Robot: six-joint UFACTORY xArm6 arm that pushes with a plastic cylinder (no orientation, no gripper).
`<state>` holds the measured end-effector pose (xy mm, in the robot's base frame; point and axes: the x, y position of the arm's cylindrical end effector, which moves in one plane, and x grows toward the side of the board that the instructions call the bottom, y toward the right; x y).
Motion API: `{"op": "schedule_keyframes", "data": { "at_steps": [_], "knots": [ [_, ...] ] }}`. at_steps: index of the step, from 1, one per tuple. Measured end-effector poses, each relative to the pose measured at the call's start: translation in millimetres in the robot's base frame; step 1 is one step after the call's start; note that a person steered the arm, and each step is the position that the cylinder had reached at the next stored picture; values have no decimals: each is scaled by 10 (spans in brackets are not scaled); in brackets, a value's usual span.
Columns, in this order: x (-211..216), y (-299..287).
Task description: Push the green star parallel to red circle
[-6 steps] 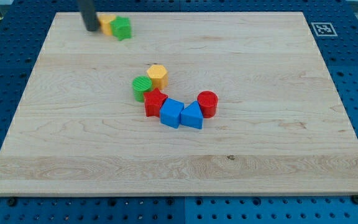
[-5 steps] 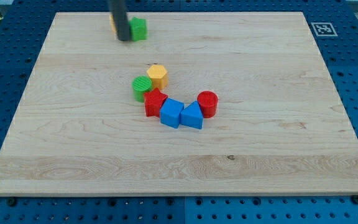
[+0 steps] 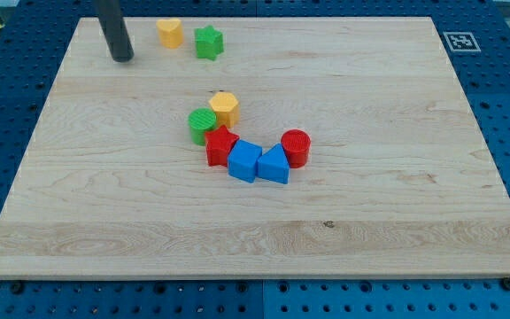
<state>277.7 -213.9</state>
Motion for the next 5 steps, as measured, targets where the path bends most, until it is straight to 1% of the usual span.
{"op": "schedule_keyframes", "data": {
  "at_steps": [2,3,4,5],
  "knots": [
    [-97,813],
    [-97,951],
    [-97,896],
    [-98,1210]
  ]
}}
